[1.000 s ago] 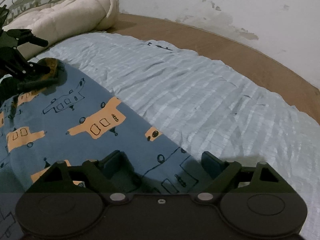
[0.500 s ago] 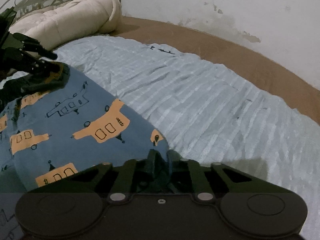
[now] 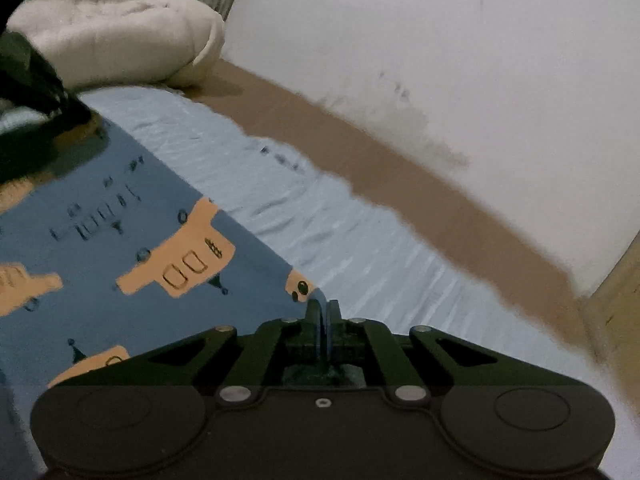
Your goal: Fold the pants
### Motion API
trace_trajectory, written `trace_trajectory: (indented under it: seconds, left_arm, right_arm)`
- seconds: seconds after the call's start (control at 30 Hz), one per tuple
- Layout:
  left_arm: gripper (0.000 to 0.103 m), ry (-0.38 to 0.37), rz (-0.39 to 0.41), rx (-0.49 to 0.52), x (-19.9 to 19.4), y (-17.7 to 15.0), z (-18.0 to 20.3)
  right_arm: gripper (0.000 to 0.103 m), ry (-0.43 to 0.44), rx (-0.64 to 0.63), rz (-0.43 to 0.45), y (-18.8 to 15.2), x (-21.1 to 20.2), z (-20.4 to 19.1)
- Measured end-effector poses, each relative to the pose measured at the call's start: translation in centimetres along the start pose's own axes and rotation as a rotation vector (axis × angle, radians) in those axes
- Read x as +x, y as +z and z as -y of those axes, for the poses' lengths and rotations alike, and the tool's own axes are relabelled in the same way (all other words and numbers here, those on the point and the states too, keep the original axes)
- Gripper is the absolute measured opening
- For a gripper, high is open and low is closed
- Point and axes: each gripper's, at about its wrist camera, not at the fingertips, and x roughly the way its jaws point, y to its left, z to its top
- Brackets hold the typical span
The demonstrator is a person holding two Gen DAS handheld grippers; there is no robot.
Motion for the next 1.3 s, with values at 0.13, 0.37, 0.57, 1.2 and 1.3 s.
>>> trace_trajectory:
  seconds: [0.13, 0.37, 0.57, 1.2, 1.3]
  left_arm:
    - [0.0, -0.008, -0.031, -0.005, 1.1, -0.9, -0.5]
    - [0.0, -0.055, 0.032, -0.02, -1.8, -1.5, -1.8]
    - [0.0, -0.088, 0.092, -0.035, -6.4, -2.9, -2.3]
    - [0.0, -0.111, 0.289, 0.006, -19.6, -14.7, -0.6]
    - [0.0, -0.114, 0.29, 0.029, -20.3, -16.1, -0.1]
  right_arm:
    - [0.001, -0.033, -0.056, -0.038, 0.3, 2.4, -1.8]
    - [0.001, -0.036, -0.029, -0.006, 0.6, 1.1, -1.7]
    - [0.001, -0.03, -0.004, 0.072, 0.8, -4.5, -1.8]
    - [0.0, 0.062, 0.03, 0.147, -6.3, -24.3, -9.0]
    - [0.0, 0.058, 0.039, 0.143, -7.7, -25.8, -10.7]
